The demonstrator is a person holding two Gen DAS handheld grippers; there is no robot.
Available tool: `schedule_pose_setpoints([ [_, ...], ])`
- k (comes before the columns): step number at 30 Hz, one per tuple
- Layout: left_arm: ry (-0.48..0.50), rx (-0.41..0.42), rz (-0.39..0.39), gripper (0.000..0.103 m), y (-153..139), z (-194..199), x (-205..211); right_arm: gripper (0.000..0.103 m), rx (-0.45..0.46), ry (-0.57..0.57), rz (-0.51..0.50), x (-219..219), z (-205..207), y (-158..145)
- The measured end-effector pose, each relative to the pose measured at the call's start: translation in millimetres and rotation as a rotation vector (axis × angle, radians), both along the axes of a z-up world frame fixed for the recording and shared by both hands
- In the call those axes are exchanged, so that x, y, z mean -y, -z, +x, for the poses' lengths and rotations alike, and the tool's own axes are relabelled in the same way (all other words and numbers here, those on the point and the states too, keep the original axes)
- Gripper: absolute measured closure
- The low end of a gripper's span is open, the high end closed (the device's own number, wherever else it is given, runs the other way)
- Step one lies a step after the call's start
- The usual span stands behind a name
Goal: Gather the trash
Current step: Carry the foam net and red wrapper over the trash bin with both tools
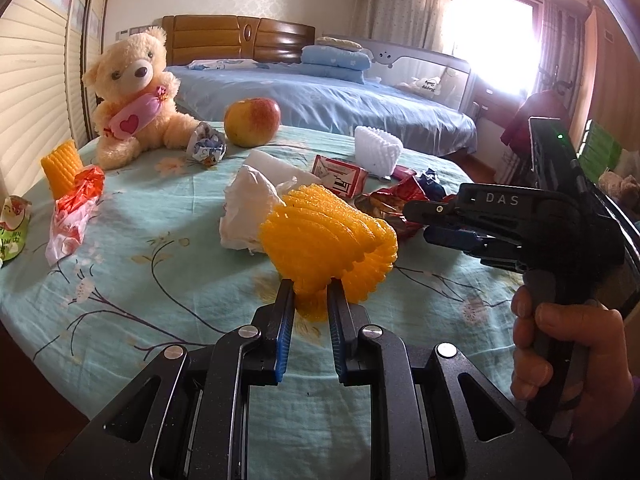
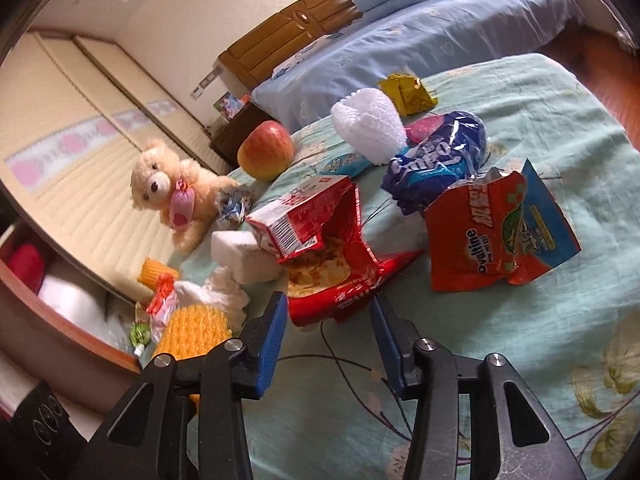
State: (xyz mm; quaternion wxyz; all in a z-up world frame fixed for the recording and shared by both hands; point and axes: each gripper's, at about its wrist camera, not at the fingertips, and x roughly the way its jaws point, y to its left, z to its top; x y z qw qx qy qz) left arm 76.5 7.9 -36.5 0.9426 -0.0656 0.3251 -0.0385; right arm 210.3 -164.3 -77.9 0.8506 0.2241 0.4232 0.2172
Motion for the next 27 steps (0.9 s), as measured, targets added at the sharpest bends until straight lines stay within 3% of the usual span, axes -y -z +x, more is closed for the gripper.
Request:
schedule_pose_setpoints([
  [3,0.008,0.0,0.003,0.087,0.0,-0.4,3.7,0.06,-0.028,0.028,0.021,4.4,6.5,7.3],
  [4,0.011,0.002,0.005,0.087,-0.6,-0.8,4.9,0.069,-0.036,0.036,0.022,5.2,9.0,9.9],
  [5,0.013,0.004,0.006,0.087,-1.1,-1.1,5.1,0.088,-0.038,0.034,0.025,5.7,11.1,12.3],
  [6,0.014,0.006,0.007,0.087,-1.5,-1.2,6.1,0.093,-0.038,0.029,0.021,5.1,11.7,13.3],
  [13,0.037,0.004,0.006,0.087,-3.9,-1.0,16.2,0.1,0.037,-0.005,-0.023,7.1,-7.8,-1.0],
  [27,0.212,0.009,0.011,0.087,-13.9,9.9,89.6,0.1,0.125,0.114,-0.122,86.7,-58.6,-29.8],
])
